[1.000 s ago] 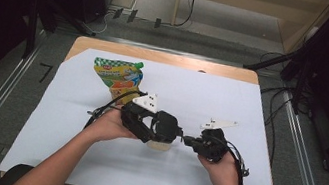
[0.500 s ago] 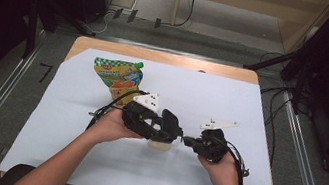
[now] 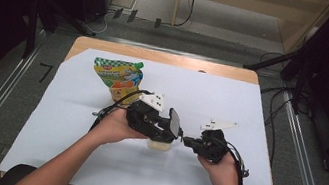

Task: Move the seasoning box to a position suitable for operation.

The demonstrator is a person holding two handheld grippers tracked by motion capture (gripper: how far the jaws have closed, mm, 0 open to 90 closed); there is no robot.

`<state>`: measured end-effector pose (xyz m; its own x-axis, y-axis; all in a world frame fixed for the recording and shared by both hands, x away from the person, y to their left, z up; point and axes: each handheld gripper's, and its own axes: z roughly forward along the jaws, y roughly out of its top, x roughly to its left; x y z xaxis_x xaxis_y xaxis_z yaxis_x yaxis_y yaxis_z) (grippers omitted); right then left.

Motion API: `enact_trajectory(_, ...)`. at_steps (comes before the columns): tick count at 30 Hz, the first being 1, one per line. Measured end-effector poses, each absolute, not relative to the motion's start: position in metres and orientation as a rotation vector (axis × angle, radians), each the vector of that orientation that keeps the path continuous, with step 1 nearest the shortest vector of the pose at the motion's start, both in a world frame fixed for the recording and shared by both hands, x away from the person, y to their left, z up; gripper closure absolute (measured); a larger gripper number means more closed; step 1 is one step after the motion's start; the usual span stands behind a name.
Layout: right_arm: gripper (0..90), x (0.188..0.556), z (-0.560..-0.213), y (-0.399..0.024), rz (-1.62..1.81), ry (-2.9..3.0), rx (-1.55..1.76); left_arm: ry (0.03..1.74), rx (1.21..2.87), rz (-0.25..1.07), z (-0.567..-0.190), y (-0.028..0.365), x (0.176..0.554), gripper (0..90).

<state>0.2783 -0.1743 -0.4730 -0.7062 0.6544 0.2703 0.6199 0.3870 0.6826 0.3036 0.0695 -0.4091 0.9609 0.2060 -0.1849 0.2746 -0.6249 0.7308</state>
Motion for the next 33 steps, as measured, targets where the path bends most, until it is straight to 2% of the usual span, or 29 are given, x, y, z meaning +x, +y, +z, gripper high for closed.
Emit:
enact_trajectory(6,90.0,0.278,-0.474,-0.173,1.24,2.584,1.186,0.355,2.255,-0.17,-0.407,0.06,0.31,68.4)
enact_trajectory(9,90.0,0.278,-0.475,-0.17,1.268,2.61,1.169,0.364,2.26,-0.206,-0.408,0.054,0.312,72.0)
enact_trajectory(15,90.0,0.276,-0.476,-0.156,1.232,2.628,1.127,0.367,2.257,-0.227,-0.409,0.047,0.316,74.1)
enact_trajectory(33,90.0,0.287,-0.47,-0.181,1.254,2.512,1.217,0.4,2.269,-0.301,-0.411,0.042,0.328,73.8)
